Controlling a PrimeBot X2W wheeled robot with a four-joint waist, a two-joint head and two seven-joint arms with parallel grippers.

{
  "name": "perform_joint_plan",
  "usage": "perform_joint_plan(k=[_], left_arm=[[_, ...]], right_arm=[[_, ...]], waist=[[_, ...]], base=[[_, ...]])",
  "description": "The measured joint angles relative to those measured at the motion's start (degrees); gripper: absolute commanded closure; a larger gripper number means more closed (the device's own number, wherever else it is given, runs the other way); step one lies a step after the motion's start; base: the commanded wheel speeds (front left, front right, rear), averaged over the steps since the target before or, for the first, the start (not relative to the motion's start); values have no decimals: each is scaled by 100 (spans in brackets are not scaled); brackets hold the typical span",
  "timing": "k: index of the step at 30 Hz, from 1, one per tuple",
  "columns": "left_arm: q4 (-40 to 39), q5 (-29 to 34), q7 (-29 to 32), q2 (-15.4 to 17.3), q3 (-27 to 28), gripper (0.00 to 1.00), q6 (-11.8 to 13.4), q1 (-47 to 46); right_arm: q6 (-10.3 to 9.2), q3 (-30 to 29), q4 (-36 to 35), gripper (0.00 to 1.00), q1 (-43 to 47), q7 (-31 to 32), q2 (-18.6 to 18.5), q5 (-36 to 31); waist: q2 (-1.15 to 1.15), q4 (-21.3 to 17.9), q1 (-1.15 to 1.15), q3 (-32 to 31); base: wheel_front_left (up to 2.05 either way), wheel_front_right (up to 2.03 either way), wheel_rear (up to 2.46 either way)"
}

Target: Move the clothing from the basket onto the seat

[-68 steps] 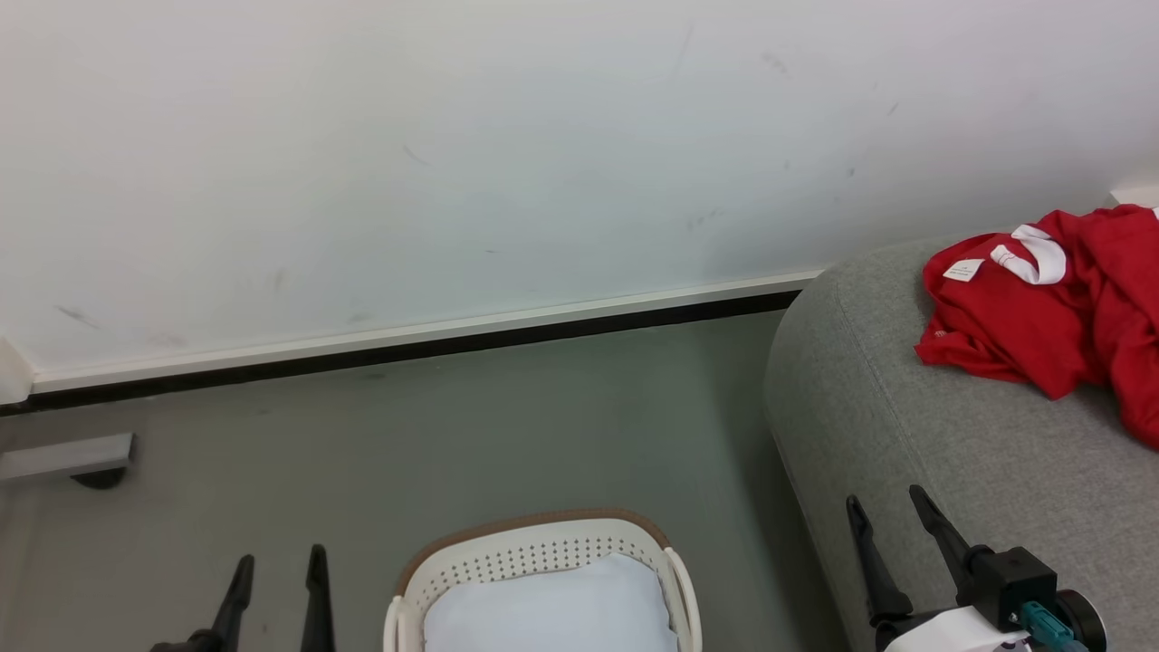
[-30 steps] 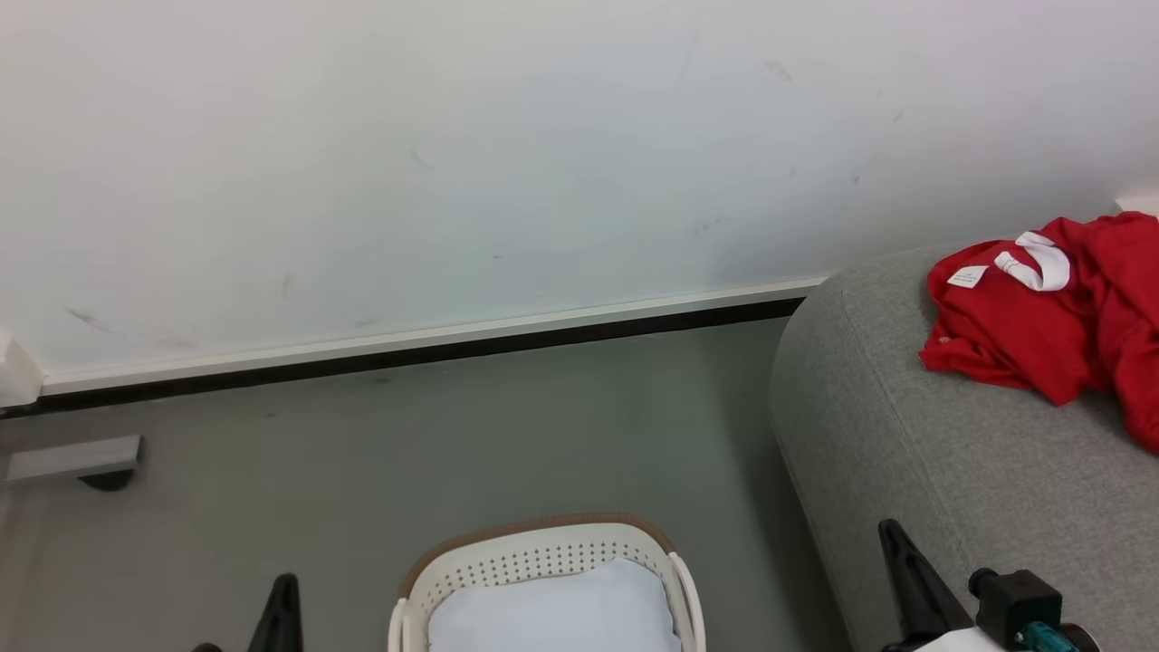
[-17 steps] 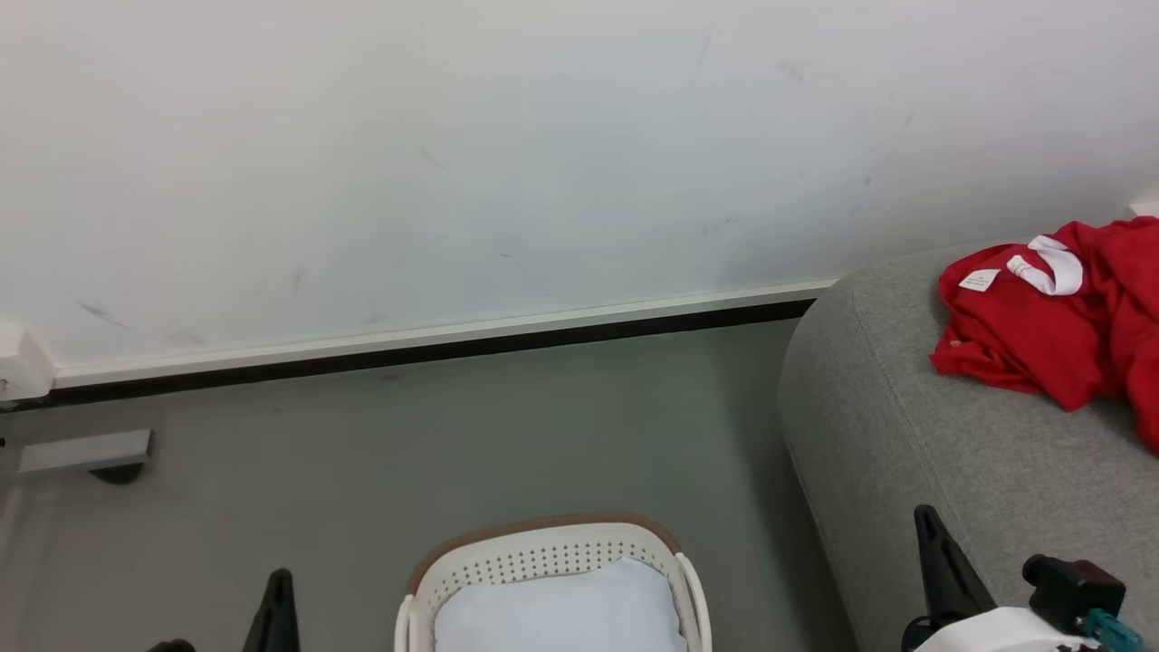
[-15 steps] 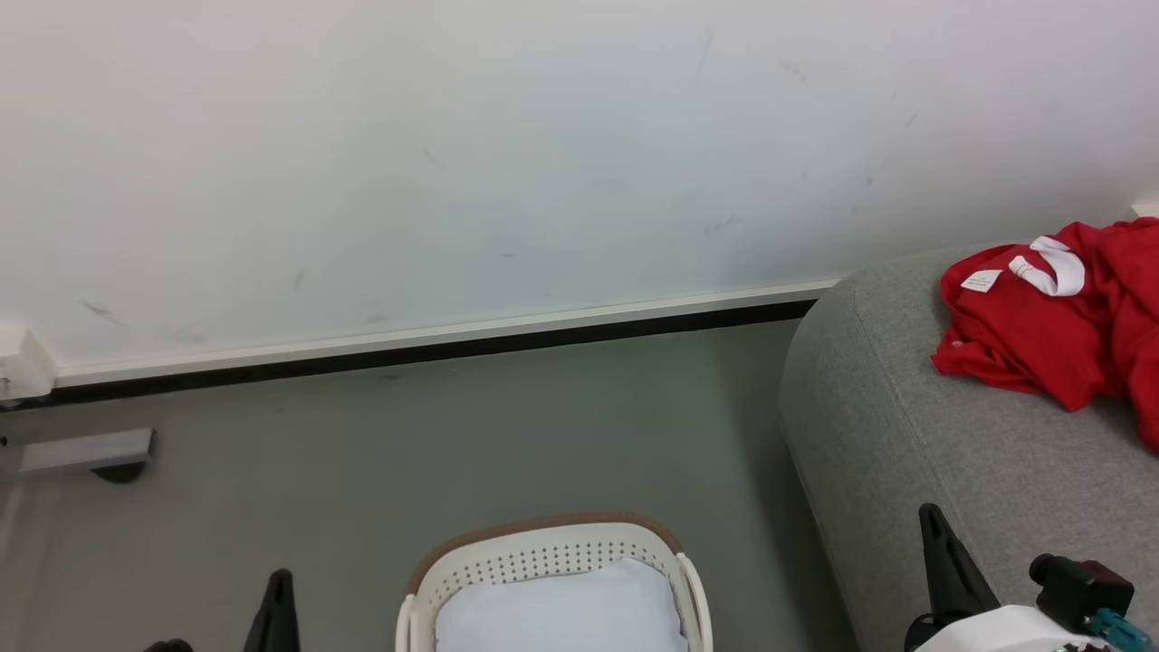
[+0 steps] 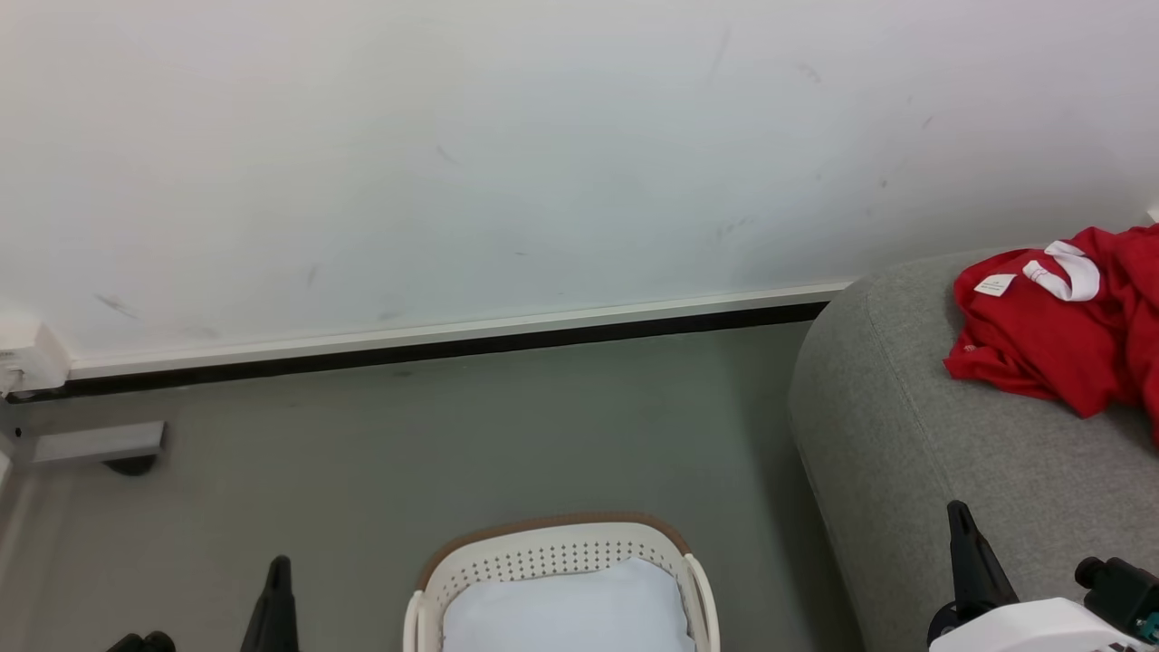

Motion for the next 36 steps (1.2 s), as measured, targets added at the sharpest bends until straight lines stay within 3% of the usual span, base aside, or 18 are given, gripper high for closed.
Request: perform_joint_plan(k=[36], left_arm=[[55, -2520, 672, 7, 122, 100, -193, -343]], right_arm=[[-1, -474, -482, 100, 70, 657, 0, 2463]], waist=[[0, 240, 0, 3]], base=[[0, 0, 0]])
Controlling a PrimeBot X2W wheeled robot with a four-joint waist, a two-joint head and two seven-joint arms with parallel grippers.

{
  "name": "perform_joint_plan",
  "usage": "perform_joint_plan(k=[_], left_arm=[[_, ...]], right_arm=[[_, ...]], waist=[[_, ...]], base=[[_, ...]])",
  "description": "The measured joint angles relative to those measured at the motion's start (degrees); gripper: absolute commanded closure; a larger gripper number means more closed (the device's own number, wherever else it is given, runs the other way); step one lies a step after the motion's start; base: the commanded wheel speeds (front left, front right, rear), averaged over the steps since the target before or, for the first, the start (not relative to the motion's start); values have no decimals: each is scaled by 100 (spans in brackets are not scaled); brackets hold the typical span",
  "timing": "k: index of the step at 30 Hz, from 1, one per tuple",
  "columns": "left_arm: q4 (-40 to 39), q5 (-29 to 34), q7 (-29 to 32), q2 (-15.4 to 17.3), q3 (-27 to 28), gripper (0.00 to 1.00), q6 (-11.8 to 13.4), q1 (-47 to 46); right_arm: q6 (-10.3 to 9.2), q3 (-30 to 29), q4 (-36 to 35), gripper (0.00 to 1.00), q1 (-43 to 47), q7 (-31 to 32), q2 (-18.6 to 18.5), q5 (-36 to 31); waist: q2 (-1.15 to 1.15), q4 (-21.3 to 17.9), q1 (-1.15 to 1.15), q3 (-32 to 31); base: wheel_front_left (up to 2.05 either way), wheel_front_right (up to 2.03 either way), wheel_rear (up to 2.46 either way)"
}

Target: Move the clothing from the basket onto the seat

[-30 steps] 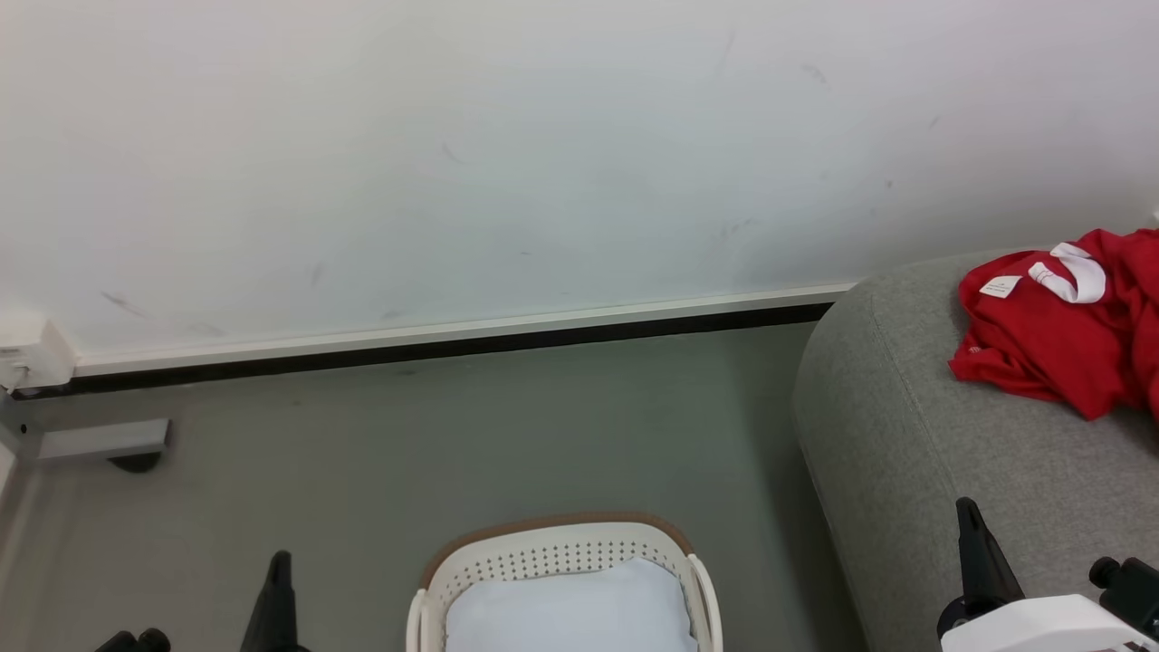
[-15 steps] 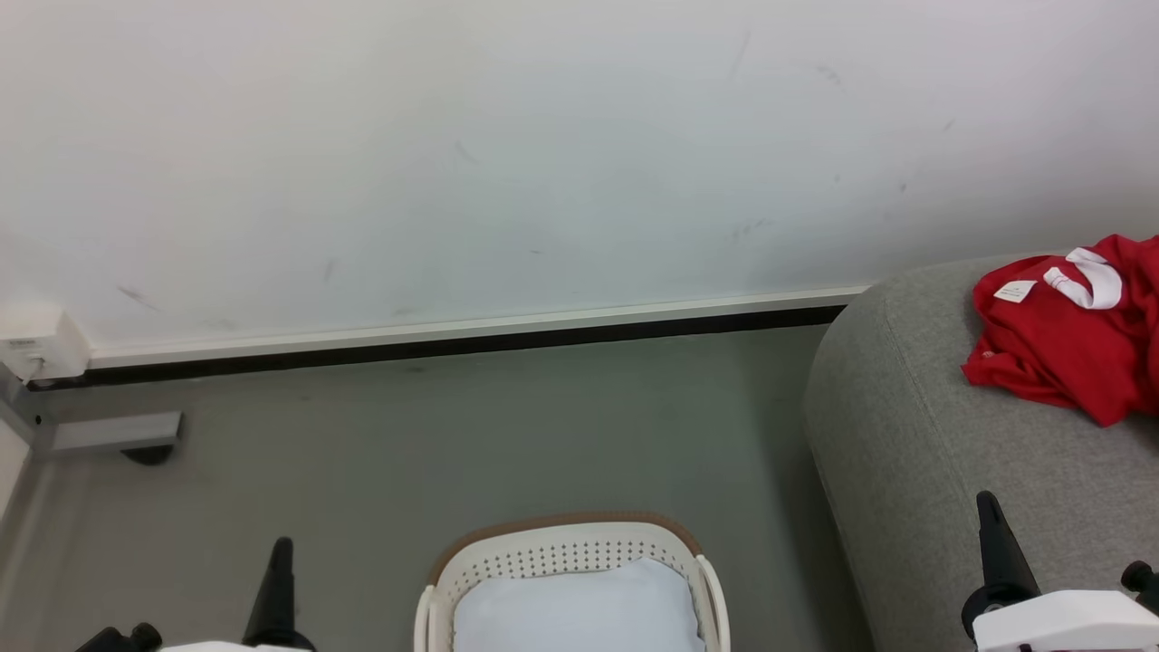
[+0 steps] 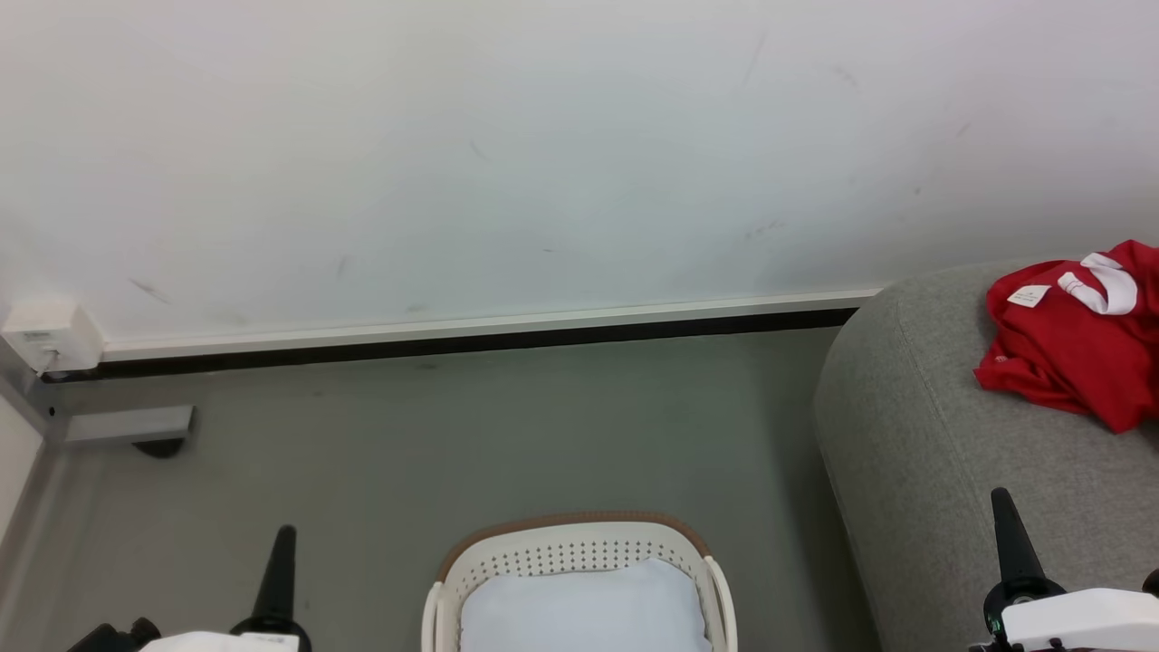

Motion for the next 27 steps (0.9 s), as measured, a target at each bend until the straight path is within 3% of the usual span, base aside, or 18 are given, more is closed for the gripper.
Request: perform_joint_plan(k=[27], left_arm=[[34, -1381, 352, 7, 64, 100, -100, -184]], right_arm=[[0, -261, -257, 100, 54, 376, 0, 1317]], waist=[[0, 175, 0, 2]], base=[[0, 0, 0]])
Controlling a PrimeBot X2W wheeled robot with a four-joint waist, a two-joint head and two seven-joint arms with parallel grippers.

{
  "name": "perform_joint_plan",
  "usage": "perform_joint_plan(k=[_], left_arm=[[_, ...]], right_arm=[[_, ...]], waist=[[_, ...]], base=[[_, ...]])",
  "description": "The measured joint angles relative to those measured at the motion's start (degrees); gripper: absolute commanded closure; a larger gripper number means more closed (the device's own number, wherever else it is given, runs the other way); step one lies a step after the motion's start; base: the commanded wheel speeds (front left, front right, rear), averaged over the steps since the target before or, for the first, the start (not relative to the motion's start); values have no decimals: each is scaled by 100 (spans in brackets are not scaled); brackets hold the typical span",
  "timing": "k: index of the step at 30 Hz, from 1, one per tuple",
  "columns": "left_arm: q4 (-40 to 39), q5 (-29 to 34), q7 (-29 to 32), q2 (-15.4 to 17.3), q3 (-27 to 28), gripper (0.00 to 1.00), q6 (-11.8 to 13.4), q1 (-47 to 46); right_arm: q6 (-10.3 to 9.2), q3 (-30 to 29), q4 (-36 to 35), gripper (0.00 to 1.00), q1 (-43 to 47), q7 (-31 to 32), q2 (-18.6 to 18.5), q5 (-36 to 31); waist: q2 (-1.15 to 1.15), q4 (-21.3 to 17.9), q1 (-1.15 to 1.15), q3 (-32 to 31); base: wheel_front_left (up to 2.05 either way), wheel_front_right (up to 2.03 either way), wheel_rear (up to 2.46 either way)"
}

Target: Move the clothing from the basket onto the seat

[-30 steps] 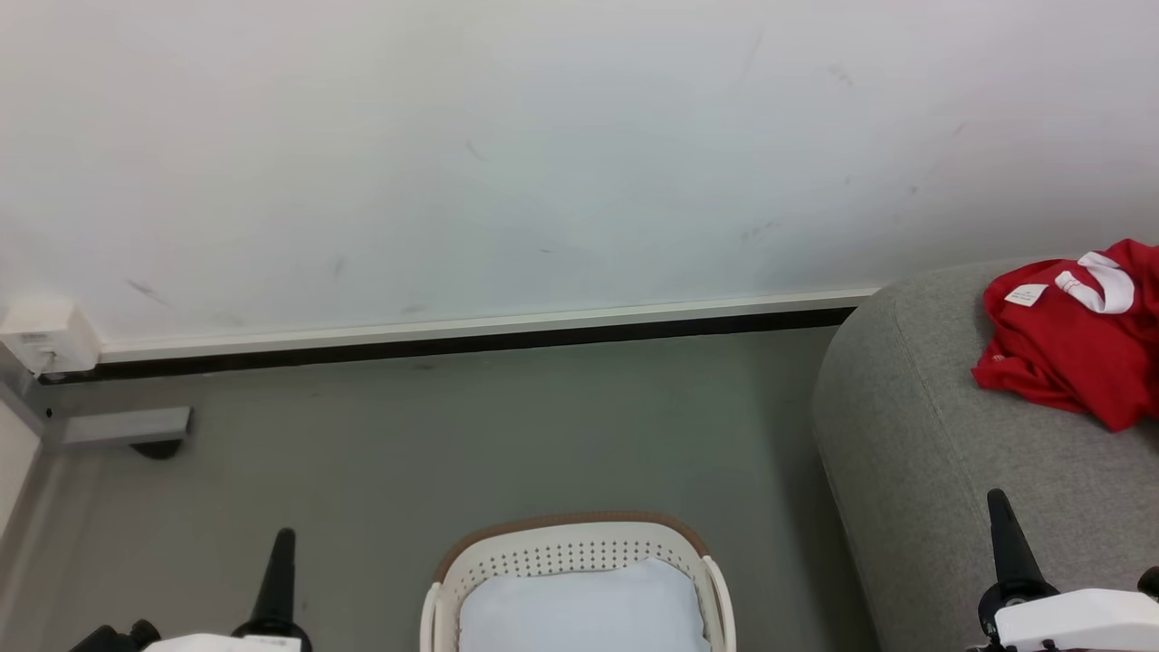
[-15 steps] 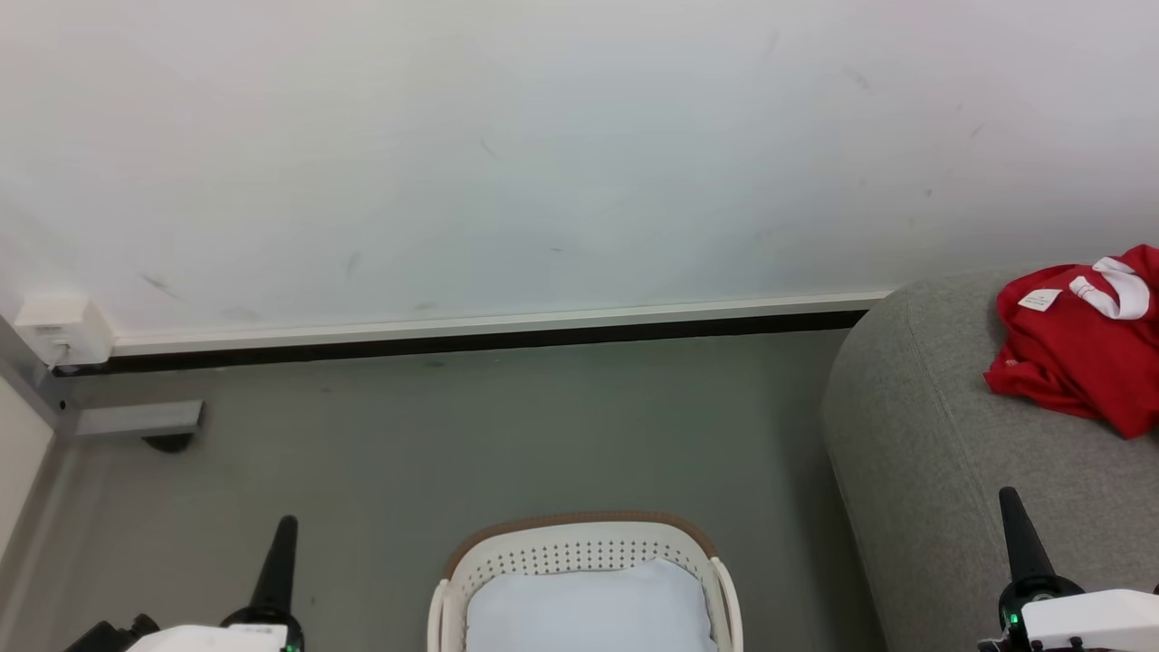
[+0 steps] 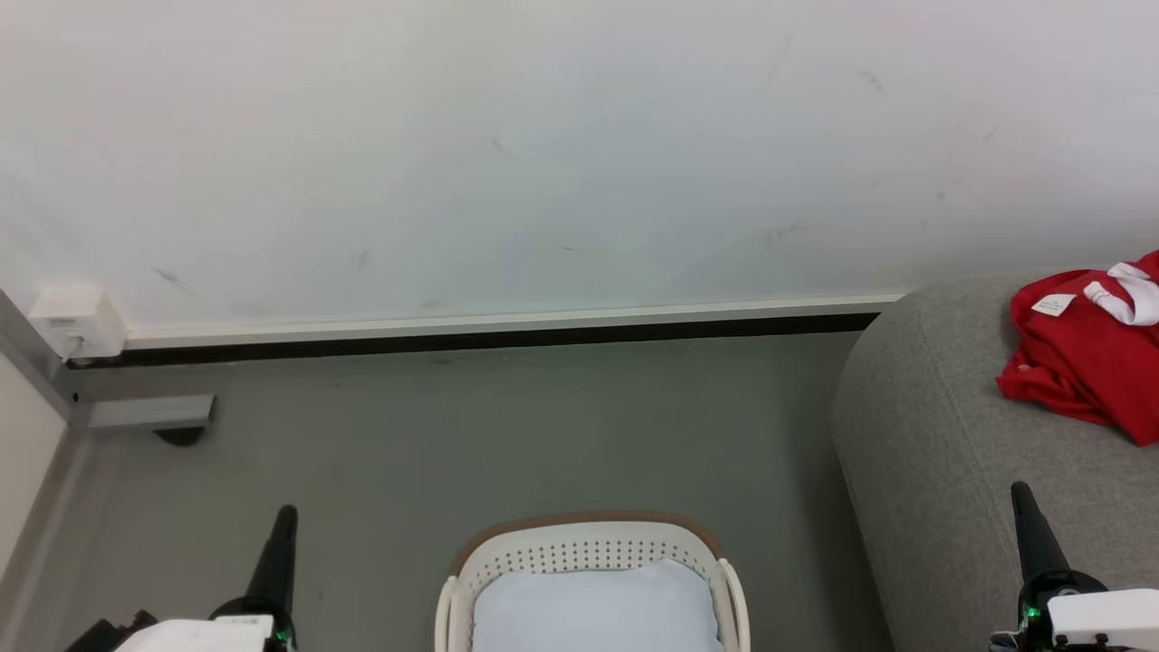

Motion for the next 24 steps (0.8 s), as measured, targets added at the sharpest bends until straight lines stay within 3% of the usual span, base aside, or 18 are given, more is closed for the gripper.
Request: perform_joint_plan(k=[24], left_arm=[[20, -1007, 277, 8, 51, 100, -60, -134]], right_arm=[[0, -189, -188, 100, 24, 269, 0, 998]], waist=[[0, 157, 0, 2]], base=[[0, 0, 0]])
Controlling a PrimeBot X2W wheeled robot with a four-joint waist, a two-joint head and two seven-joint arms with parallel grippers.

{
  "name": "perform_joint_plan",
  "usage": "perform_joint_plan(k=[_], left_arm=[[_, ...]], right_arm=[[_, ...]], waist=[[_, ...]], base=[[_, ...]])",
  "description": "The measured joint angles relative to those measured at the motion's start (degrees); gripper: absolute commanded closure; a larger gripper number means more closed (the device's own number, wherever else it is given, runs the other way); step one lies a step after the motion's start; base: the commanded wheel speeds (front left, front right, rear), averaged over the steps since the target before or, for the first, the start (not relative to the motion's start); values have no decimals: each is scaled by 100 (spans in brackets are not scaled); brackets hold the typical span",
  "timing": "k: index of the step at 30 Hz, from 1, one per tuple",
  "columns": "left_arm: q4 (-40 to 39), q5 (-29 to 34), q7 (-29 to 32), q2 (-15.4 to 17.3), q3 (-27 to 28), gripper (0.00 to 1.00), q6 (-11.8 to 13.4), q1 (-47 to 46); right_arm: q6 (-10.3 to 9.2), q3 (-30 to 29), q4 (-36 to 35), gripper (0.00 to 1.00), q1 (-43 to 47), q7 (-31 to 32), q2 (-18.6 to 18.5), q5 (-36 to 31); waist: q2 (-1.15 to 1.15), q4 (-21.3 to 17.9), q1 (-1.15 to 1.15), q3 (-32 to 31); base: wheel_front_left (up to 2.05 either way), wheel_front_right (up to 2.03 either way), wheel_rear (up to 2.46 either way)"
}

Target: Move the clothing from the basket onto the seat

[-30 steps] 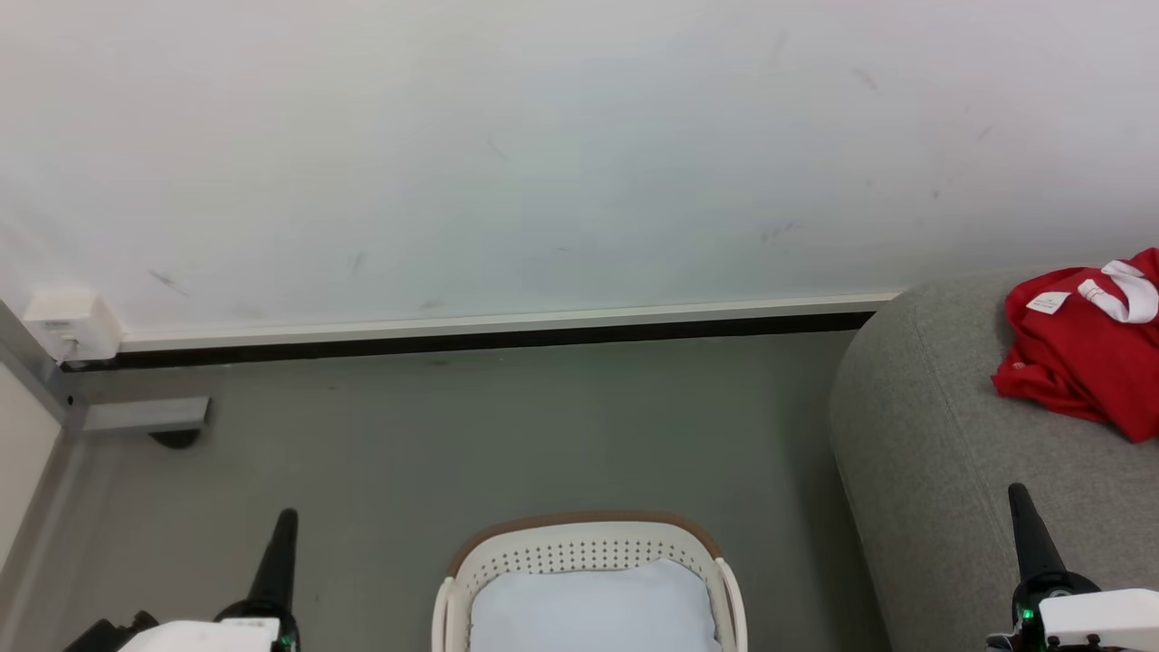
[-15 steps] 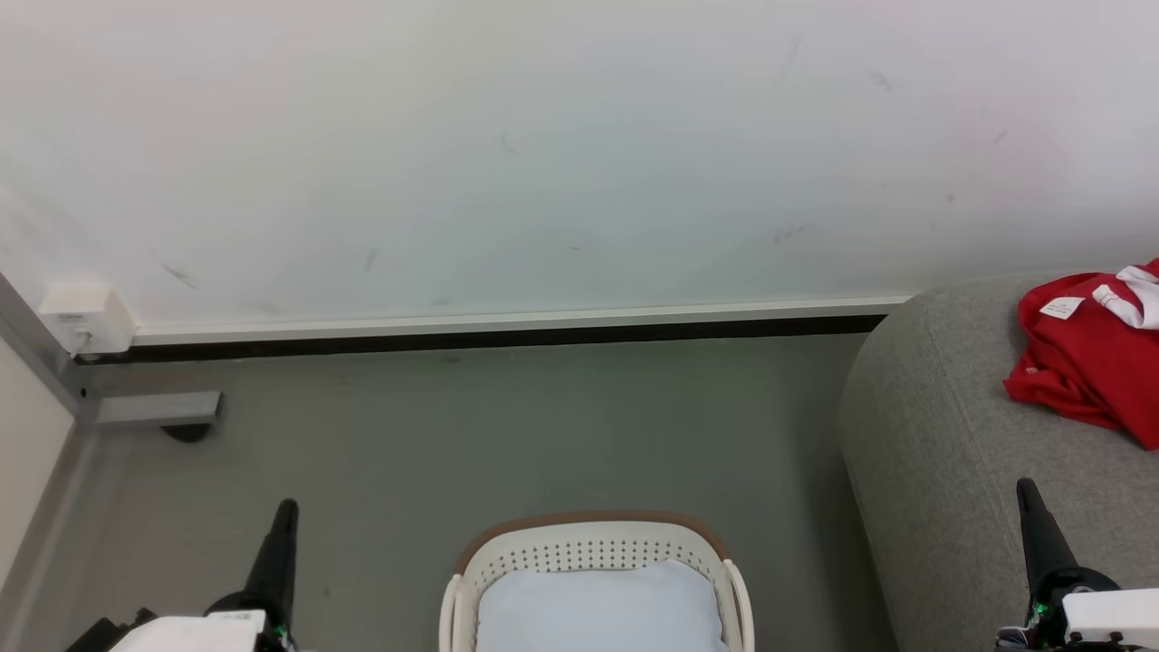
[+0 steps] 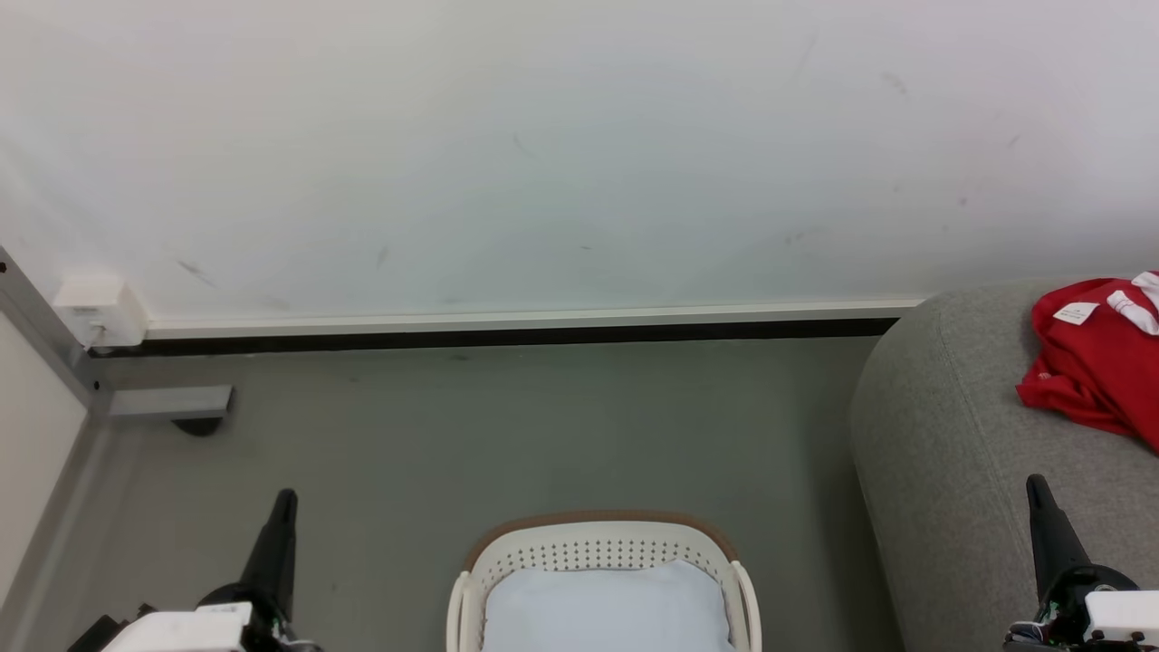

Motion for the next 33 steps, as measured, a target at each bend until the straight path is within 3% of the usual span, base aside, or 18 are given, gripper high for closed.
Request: perform_joint_plan(k=[33], left_arm=[[7, -202, 56, 3, 14, 100, -25, -34]], right_arm=[[0, -46, -51, 100, 14, 56, 0, 250]], waist=[[0, 41, 0, 0]], base=[[0, 0, 0]])
